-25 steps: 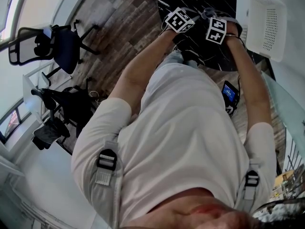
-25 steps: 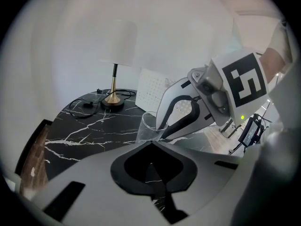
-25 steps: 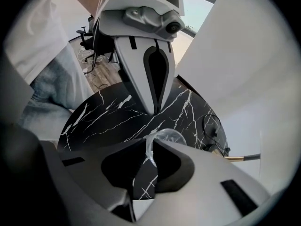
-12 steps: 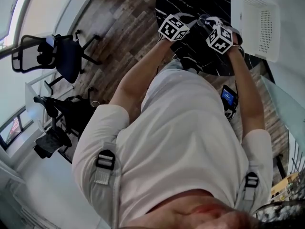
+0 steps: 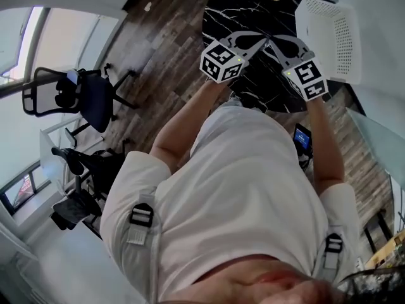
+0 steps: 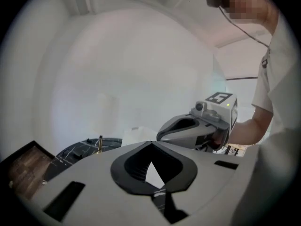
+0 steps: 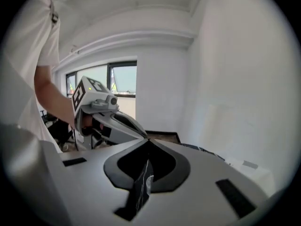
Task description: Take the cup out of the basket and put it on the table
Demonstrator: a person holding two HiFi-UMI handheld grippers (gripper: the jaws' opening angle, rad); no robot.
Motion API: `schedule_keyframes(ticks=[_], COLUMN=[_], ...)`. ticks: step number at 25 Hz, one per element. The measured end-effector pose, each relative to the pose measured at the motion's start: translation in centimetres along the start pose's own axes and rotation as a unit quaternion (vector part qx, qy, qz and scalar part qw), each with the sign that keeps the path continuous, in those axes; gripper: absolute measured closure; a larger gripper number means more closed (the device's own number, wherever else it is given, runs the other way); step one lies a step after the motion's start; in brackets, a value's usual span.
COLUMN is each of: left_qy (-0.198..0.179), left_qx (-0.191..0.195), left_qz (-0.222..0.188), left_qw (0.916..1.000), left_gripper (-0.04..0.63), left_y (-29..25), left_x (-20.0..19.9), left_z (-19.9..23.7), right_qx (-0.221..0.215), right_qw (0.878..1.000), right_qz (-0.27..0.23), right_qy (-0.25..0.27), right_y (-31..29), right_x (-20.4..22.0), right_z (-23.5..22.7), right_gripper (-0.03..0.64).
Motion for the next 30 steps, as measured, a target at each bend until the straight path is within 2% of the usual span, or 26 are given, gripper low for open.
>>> schedule_keyframes(ticks=[5,8,12,17,22,30], left_qy=[-0.025,-0.041,-0.051,-0.081,-0.085,-0.083], left_qx=[0.032,0.043,0.051,0.067,0.077,0.079], left_qz=[-0.089,-0.127,-0.158,-0.169,-0.169,-0.162], left_qw=[0.9952,0.9902,0.9848,0.9800,0.9789,0.9802], left_gripper=[0.591,0.591,0.591,0.591,0.591,0.591], left_y=[2.1,3.3,4.7,5.7,5.8,5.5], left_x=[-5.9,-8.6,-11.2,-12.8,-13.1,-12.3], left_z=[-5.2,-8.0,-11.6,-14.3,-15.5,-16.0], right_qx=[0.053,0.084,0.121,0.142,0.154,0.169], right_qw=[0.991,0.982,0.970,0.961,0.957,0.959], right_qz=[-0.104,-0.155,-0.198,-0.223,-0.230,-0.217], right_qy=[-0.071,-0.073,-0.074,-0.078,-0.088,-0.073], right_y=[5.4,8.6,12.6,15.5,17.1,17.5], right_x=[-3.9,-7.0,-9.9,-11.5,-11.8,-11.8], right_z=[-0.6,-0.6,0.1,0.9,1.3,2.0], right_gripper=[0.609,0.609,0.609,0.611,0.611,0.612])
Point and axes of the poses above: the fingertips, and each gripper's own axes: y backward along the fingers, z to its left, x out of its underside, the point moved 4 cm from there along y, backward along the fingers, and after that the axes turned 9 degrees about y, right-handed, at the moved point
